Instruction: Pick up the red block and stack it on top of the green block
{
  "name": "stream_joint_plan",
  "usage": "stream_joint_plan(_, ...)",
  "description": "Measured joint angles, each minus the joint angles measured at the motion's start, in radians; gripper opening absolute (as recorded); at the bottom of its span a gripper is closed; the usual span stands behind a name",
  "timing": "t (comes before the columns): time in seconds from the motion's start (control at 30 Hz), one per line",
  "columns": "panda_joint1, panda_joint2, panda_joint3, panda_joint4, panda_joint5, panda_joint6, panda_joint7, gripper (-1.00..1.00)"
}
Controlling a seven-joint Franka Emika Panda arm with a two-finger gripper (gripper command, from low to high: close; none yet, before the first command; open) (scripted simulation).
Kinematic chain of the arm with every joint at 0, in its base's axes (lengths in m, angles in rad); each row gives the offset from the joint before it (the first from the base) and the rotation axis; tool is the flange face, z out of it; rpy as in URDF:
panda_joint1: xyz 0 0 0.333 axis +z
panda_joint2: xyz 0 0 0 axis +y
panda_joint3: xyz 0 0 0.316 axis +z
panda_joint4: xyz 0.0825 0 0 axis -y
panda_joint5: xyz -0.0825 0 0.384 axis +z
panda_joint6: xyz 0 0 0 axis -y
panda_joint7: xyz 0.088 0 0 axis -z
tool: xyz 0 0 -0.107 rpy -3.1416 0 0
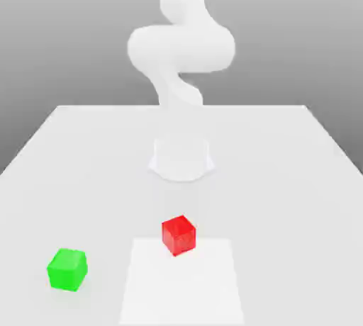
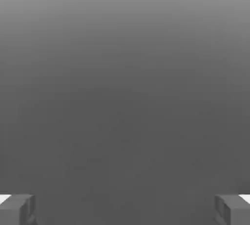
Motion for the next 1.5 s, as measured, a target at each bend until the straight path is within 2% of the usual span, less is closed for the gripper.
stream_joint_plan(0.53, 0.081, 0.495, -0.118, -0.542, -0.056, 0.410, -0.403, 0.00)
stream_joint_plan(0.63, 0.100, 0.691, -0.128, -0.581, -0.009, 0.564, -0.491, 0.00)
stream_joint_plan(0.77, 0.049, 0.854, -0.054, -0.570, 0.073, 0.700, -0.558, 0.00)
stream_joint_plan(0.8, 0.026, 0.890, -0.030, -0.565, 0.081, 0.732, -0.565, -1.00)
stream_joint_plan(1.03, 0.016, 0.900, -0.021, -0.564, 0.080, 0.739, -0.565, -1.00)
stream_joint_plan(1.3, 0.013, 0.638, -0.042, -0.601, -0.003, 0.515, -0.506, -1.00)
stream_joint_plan(1.5, -0.069, 0.668, -0.124, -0.458, 0.048, 0.402, -0.455, -1.00)
